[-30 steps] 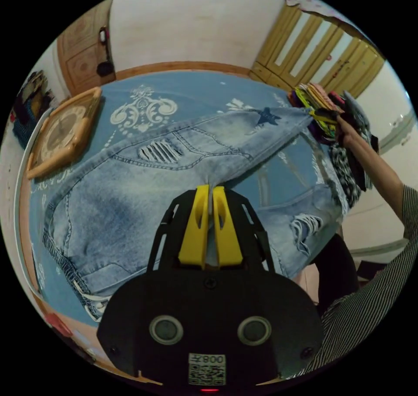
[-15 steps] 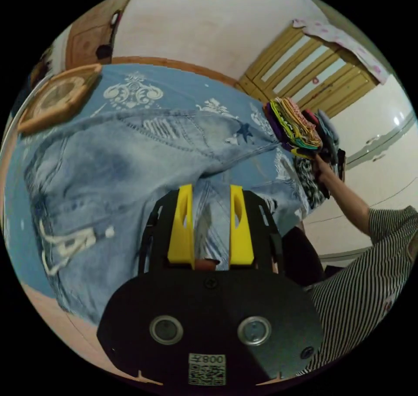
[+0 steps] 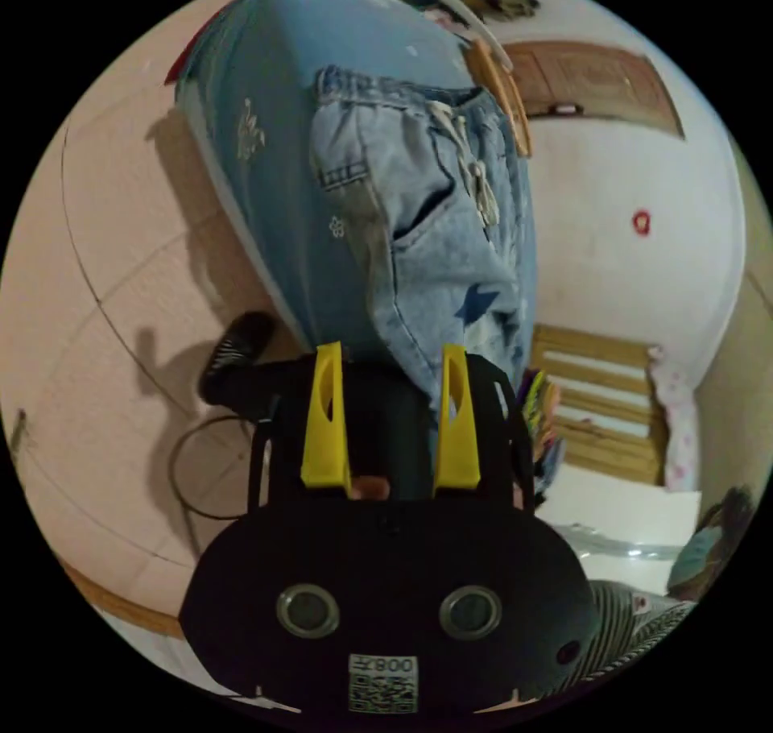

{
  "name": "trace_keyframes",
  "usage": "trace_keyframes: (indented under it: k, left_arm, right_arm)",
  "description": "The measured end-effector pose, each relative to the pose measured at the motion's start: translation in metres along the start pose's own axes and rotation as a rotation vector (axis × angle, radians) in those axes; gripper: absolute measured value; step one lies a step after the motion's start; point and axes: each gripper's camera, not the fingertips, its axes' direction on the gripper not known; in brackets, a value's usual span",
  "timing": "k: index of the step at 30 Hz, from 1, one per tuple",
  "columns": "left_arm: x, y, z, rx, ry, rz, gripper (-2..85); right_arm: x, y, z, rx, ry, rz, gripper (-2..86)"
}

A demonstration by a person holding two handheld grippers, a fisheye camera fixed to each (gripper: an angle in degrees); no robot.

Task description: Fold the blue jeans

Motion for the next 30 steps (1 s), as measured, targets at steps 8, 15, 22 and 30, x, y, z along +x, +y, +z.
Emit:
trace_keyframes:
  k: [8,15,22,30]
  left_arm:
    - [-0.015,-0.018,-0.023,0.022,0.121,0.025,4.3]
    - [0.014,-0.018,-0.082,-0.017,0.114,0.281,2.8]
    - [-0.027,-0.019,-0.071,-0.112,-0.017,0.149,3.0]
    - [-0.034,-0.007,-0.127,0.071,-0.033,0.104,2.0]
  right_arm:
    - [0.019,0.014,0.022,-0.012,-0.126,0.098,2.0]
    - [-0.02,0.031,-0.014,-0.064,-0.068,-0.104,0.6]
    - [0.002,0.052,0.026,-0.213,0.032,0.013,0.5]
    - [-0.007,0.088,0.03,-0.114,-0.136,0.102,1.0]
